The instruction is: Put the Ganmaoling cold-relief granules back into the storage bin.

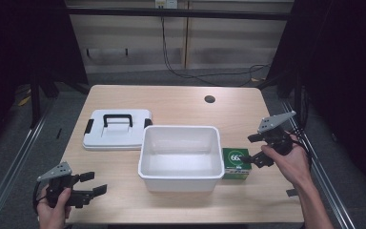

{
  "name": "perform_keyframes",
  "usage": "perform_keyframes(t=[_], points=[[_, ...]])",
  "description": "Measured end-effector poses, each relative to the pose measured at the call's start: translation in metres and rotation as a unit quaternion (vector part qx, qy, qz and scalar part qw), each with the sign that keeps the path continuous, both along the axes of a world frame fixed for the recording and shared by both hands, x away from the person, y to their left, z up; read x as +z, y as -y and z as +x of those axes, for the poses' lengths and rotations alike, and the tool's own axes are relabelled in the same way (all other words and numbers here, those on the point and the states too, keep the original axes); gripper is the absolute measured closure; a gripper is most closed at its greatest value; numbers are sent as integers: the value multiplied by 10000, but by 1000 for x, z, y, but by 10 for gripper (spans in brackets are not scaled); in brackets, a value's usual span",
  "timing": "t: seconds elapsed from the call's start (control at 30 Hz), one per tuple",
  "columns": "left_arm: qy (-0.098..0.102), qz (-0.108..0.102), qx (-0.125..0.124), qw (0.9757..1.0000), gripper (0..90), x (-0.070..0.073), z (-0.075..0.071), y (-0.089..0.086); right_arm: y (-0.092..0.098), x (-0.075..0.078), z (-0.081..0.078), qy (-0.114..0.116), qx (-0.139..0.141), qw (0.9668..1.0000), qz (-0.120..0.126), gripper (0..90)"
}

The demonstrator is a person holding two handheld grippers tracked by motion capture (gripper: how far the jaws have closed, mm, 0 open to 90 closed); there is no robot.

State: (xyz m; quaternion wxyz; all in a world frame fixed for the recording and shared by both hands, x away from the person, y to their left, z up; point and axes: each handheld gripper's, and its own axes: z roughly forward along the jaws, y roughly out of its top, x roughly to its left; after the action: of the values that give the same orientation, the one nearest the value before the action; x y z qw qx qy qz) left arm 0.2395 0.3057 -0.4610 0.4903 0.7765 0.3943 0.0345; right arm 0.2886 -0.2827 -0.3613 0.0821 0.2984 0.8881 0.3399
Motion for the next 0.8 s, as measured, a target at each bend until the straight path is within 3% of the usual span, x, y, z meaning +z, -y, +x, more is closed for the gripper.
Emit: perform_keyframes(t=[0.07,0.23,0.3,0.43,0.63,0.8], points=[[-7,0,-11,10000,167,0,0,0,-2,2,3,33,132,9998,-140,137],[0,-1,1,10000,167,0,0,0,-9,3,9,154,449,9986,-229,123],[-9,4,13,10000,167,0,0,0,-12,3,10,96,604,9977,-284,122],[-1,3,-8,10000,167,0,0,0,-20,4,15,-39,848,9941,-670,120],[-1,14,34,10000,167,0,0,-1,-24,0,21,-302,1089,9896,-889,126],[-2,12,35,10000,167,0,0,0,-28,-4,24,-279,1235,9861,-1076,118]])
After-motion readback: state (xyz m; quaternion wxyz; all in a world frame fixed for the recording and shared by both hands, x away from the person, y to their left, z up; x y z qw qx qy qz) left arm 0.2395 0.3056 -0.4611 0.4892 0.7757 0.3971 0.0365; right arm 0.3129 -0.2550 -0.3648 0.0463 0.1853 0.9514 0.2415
